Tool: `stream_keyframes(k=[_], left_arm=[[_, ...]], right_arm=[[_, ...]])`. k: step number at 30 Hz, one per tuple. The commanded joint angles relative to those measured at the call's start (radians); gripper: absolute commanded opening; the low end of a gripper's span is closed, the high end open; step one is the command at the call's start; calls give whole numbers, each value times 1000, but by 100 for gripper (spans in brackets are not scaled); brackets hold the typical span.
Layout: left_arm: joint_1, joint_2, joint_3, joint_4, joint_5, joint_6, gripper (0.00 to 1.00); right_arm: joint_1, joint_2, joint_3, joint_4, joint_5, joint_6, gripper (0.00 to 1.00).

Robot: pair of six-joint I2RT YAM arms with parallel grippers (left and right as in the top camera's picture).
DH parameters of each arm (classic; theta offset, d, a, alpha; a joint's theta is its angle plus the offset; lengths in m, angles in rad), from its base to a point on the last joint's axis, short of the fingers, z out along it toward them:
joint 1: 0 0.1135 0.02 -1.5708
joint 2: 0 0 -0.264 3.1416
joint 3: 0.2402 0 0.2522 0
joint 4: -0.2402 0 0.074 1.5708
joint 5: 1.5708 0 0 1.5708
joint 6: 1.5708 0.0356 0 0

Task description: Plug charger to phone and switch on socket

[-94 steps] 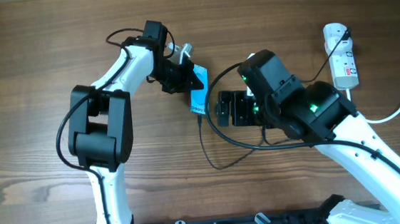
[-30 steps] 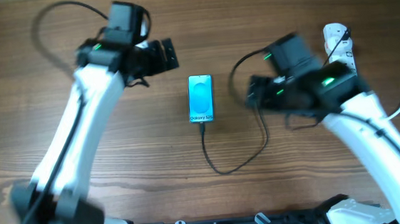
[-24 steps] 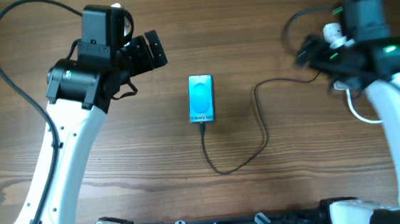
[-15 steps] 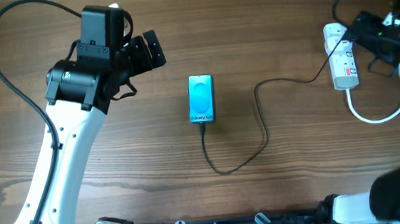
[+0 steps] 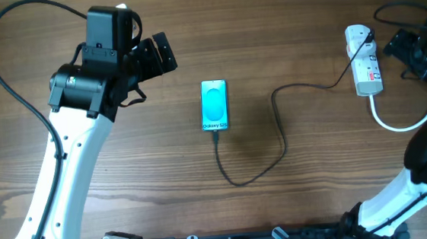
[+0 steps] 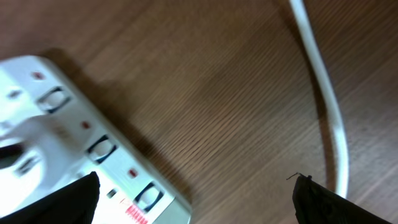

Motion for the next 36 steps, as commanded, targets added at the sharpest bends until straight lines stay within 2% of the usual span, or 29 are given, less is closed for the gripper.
stream_keyframes(k=[1, 18, 36], left_arm=[[5, -6, -3, 0, -20, -5, 100], [5, -6, -3, 0, -20, -5, 100], [5, -6, -3, 0, -20, -5, 100]], right_arm=[[-4, 63, 14, 23, 0, -14, 100], [-5, 133, -34, 144, -86, -46, 100], [-5, 177, -39, 158, -142, -66, 100]])
